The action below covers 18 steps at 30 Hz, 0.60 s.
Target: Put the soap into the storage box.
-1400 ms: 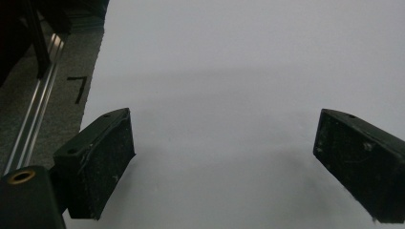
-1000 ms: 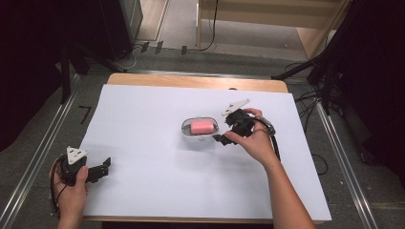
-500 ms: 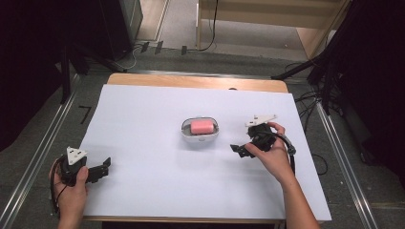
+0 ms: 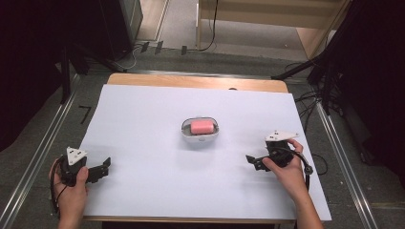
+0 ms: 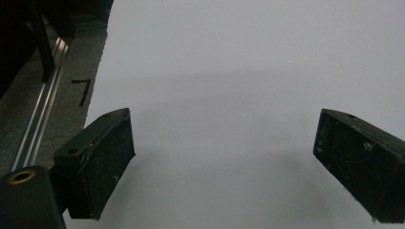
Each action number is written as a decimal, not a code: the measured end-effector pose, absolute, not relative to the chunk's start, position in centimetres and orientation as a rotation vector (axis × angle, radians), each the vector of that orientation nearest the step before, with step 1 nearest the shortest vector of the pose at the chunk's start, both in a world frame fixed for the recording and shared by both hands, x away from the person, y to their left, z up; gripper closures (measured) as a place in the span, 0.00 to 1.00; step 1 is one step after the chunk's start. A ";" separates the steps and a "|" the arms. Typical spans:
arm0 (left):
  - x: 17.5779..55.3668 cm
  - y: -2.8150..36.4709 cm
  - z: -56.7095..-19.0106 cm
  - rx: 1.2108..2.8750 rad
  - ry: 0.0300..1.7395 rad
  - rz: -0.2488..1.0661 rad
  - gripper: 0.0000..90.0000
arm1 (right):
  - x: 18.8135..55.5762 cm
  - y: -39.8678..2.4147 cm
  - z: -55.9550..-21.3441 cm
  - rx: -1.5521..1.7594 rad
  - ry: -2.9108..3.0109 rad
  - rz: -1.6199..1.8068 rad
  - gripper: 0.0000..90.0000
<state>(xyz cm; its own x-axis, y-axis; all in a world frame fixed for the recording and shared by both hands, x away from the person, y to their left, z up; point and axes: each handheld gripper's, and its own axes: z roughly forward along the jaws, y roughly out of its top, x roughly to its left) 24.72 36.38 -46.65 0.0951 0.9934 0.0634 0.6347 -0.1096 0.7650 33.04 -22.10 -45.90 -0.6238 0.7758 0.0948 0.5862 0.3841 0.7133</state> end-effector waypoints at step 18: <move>24.7 36.4 -46.7 1.803 1.596 0.815 0.08 | 28.3 -28.5 -47.7 1.374 2.233 1.106 0.00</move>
